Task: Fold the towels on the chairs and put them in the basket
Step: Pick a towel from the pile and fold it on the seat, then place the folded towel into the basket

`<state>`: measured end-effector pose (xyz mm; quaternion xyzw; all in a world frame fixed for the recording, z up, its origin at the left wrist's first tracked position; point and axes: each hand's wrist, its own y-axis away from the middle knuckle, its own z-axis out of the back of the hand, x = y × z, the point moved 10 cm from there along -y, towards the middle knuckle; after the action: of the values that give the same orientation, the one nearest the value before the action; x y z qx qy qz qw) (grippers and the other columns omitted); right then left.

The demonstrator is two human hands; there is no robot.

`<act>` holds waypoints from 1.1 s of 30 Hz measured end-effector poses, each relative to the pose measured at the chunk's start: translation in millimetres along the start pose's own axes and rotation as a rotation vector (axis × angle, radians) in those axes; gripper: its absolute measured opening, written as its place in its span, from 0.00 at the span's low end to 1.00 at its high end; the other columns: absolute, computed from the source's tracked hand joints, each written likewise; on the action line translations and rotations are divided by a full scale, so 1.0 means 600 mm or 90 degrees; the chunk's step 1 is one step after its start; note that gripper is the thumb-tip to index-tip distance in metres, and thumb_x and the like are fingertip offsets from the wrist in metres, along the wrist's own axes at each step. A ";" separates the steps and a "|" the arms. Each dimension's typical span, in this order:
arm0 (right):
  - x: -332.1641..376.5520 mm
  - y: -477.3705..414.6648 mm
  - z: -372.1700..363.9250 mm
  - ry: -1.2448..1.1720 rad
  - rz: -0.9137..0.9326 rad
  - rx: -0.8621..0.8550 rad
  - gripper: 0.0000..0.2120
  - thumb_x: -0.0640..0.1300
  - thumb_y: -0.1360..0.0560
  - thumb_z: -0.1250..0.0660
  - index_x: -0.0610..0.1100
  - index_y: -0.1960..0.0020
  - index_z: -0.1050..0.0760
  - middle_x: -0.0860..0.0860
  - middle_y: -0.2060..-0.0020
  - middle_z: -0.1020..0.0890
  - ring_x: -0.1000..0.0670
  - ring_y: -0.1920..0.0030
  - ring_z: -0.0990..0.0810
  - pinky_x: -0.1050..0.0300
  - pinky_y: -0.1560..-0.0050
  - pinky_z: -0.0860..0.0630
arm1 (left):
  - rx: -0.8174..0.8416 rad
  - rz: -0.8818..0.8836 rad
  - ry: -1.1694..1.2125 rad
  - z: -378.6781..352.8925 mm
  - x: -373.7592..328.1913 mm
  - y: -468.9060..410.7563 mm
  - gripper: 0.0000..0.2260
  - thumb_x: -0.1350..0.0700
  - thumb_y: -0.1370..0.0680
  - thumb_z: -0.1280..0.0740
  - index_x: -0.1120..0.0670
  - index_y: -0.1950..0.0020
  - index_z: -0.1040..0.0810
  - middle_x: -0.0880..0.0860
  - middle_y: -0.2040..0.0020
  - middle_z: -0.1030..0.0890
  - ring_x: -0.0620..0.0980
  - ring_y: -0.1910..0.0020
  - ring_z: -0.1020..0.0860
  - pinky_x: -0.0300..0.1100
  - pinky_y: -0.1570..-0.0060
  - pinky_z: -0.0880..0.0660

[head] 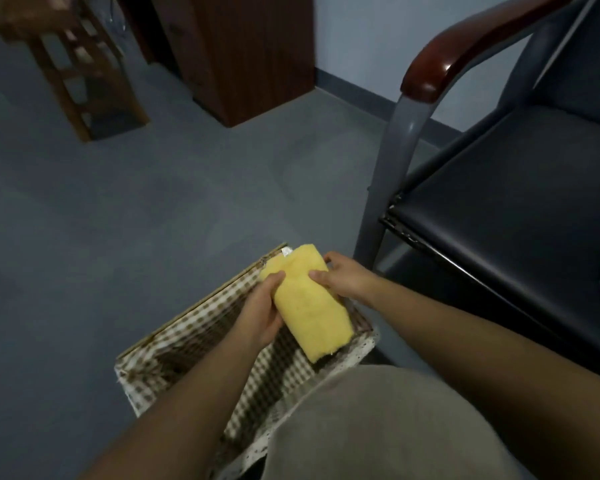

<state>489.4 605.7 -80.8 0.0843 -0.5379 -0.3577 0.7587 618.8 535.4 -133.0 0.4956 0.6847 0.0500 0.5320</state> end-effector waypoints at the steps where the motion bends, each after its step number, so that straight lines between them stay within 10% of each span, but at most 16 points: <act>1: -0.011 -0.012 -0.018 0.016 -0.014 0.022 0.19 0.51 0.20 0.35 0.44 0.32 0.30 0.47 0.39 0.23 0.44 0.40 0.22 0.45 0.37 0.25 | -0.016 0.019 0.002 0.021 0.018 -0.009 0.17 0.54 0.17 0.39 0.59 0.29 0.27 0.60 0.39 0.18 0.58 0.39 0.19 0.55 0.40 0.23; 14: -0.123 -0.143 -0.172 0.221 -0.067 0.052 0.27 0.49 0.17 0.40 0.39 0.23 0.41 0.41 0.26 0.33 0.41 0.28 0.33 0.52 0.32 0.36 | -0.169 0.104 0.023 0.188 0.144 -0.098 0.22 0.49 0.19 0.34 0.52 0.26 0.32 0.56 0.33 0.21 0.56 0.38 0.20 0.54 0.43 0.21; 20: -0.125 -0.150 -0.173 0.227 -0.075 0.054 0.30 0.51 0.17 0.41 0.42 0.20 0.45 0.43 0.22 0.38 0.42 0.23 0.39 0.53 0.26 0.43 | -0.224 0.158 -0.141 0.270 0.214 -0.180 0.50 0.28 0.41 0.28 0.55 0.27 0.28 0.56 0.34 0.21 0.58 0.41 0.19 0.56 0.41 0.21; 24: -0.077 -0.105 -0.162 0.199 -0.069 0.090 0.27 0.54 0.17 0.41 0.43 0.22 0.38 0.45 0.24 0.34 0.43 0.26 0.34 0.51 0.29 0.36 | -0.219 0.157 -0.311 0.221 0.098 -0.109 0.25 0.43 0.22 0.33 0.60 0.34 0.23 0.60 0.40 0.19 0.61 0.44 0.20 0.52 0.48 0.21; 30: 0.112 0.000 -0.044 0.203 0.060 0.014 0.20 0.53 0.17 0.40 0.38 0.37 0.22 0.39 0.40 0.19 0.42 0.40 0.21 0.54 0.48 0.26 | -0.129 0.035 -0.493 0.111 -0.087 -0.008 0.12 0.48 0.25 0.34 0.55 0.61 0.25 0.59 0.63 0.24 0.54 0.68 0.27 0.41 0.67 0.29; 33: 0.192 0.080 0.066 0.240 0.104 -0.090 0.21 0.51 0.18 0.38 0.37 0.33 0.24 0.43 0.36 0.20 0.44 0.37 0.22 0.58 0.42 0.28 | -0.089 -0.074 -0.527 0.017 -0.202 0.057 0.08 0.55 0.19 0.37 0.54 0.58 0.28 0.54 0.63 0.25 0.49 0.71 0.29 0.35 0.71 0.32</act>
<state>495.2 578.1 46.8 0.0524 -0.3653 -0.3094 0.8764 641.1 459.1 -34.5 0.3972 0.4350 -0.1368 0.7964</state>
